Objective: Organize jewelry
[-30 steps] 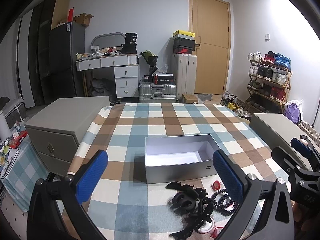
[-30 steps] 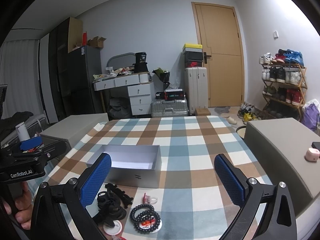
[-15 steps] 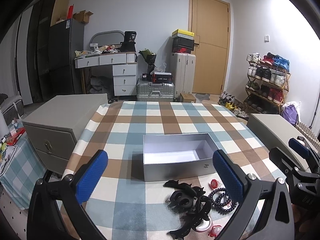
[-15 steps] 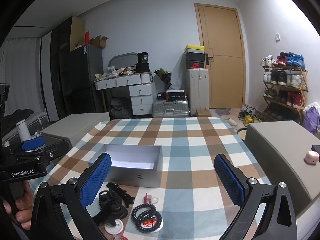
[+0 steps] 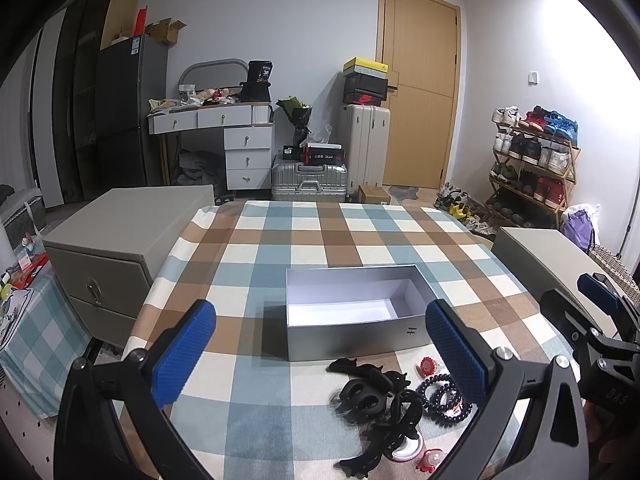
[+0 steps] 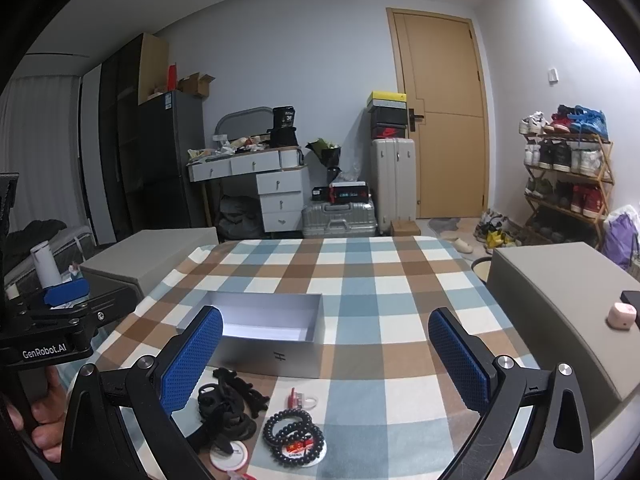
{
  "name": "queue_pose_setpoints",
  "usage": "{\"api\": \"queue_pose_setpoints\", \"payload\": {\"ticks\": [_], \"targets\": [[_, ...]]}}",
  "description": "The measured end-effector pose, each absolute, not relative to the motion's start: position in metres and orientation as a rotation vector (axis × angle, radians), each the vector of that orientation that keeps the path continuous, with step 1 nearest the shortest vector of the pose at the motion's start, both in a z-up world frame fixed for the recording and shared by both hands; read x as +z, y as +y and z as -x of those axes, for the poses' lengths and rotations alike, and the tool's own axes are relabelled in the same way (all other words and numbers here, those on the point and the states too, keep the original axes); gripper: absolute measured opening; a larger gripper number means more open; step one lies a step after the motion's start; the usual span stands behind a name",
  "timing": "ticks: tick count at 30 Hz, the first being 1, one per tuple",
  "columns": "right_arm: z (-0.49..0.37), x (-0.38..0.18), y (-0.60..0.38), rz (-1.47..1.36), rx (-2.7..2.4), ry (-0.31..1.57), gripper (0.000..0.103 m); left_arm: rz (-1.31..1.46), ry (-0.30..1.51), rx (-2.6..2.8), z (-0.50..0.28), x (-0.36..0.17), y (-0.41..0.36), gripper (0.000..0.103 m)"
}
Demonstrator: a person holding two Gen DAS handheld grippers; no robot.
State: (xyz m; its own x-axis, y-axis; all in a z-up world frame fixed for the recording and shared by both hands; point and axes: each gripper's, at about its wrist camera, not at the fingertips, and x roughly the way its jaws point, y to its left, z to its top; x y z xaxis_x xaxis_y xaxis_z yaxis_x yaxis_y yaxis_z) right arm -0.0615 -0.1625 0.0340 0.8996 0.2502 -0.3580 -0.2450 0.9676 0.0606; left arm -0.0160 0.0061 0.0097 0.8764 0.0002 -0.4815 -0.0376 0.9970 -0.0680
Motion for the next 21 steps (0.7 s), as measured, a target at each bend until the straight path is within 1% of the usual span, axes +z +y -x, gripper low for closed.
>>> {"api": "queue_pose_setpoints", "payload": {"ticks": [21], "targets": [[0.0607,0.0329,-0.1660,-0.016,0.246,0.377,0.103,0.078,0.521,-0.015,0.0158,0.0052,0.0067,0.102]]}}
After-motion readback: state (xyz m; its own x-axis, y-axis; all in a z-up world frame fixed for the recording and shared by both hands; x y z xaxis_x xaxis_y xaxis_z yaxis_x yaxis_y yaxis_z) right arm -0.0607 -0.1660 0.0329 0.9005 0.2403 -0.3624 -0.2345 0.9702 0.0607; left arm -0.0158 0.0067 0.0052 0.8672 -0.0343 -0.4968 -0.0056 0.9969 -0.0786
